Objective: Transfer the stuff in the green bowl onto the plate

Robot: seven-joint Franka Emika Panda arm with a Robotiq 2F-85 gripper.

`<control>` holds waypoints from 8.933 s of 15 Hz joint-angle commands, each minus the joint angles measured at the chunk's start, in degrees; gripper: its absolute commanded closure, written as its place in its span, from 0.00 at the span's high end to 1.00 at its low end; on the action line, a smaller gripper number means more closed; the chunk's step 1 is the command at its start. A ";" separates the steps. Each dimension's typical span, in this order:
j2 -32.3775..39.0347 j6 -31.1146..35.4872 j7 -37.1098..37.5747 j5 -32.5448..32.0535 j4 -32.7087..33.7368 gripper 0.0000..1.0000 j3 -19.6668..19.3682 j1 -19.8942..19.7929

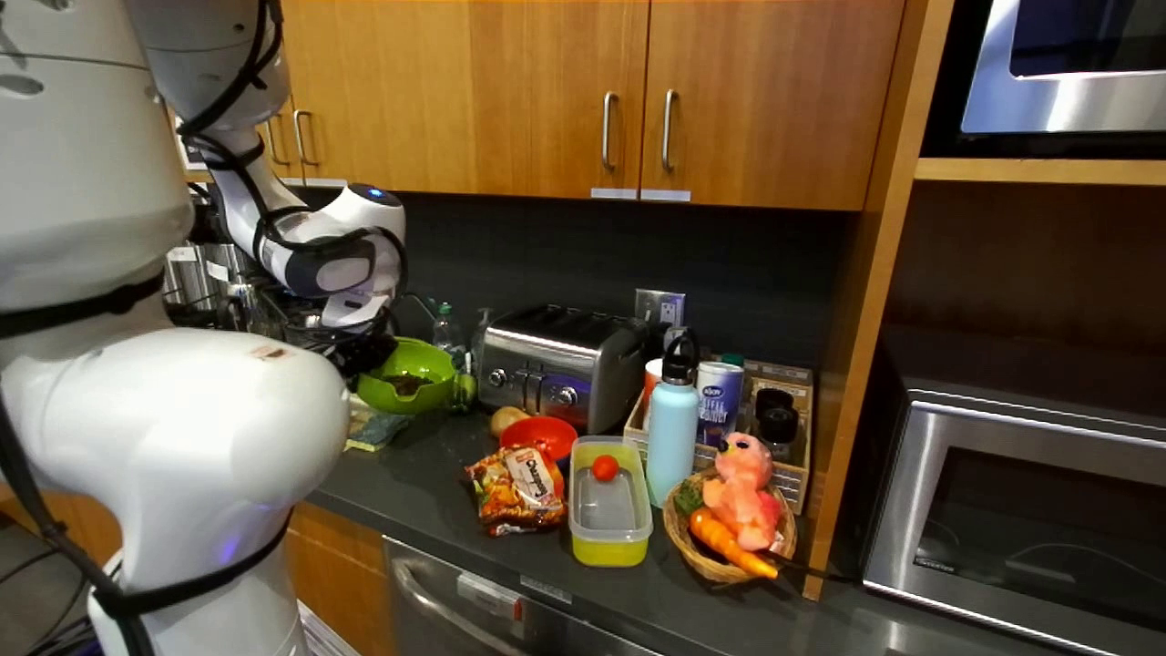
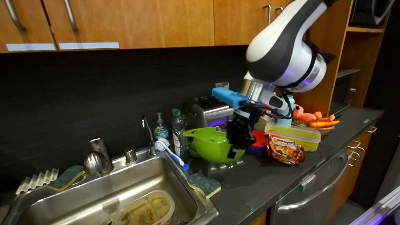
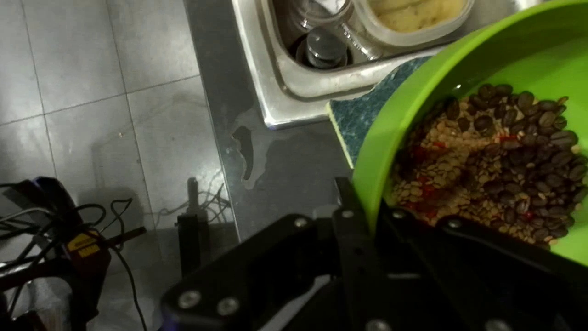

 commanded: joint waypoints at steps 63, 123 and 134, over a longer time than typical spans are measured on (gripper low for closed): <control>2.35 -33.41 -76.91 34.81 6.44 0.02 -17.59 -17.98; 8.74 -69.02 -85.38 33.70 3.67 0.02 -28.23 -27.71; 9.78 -70.99 -85.64 33.42 4.31 0.02 -28.92 -27.90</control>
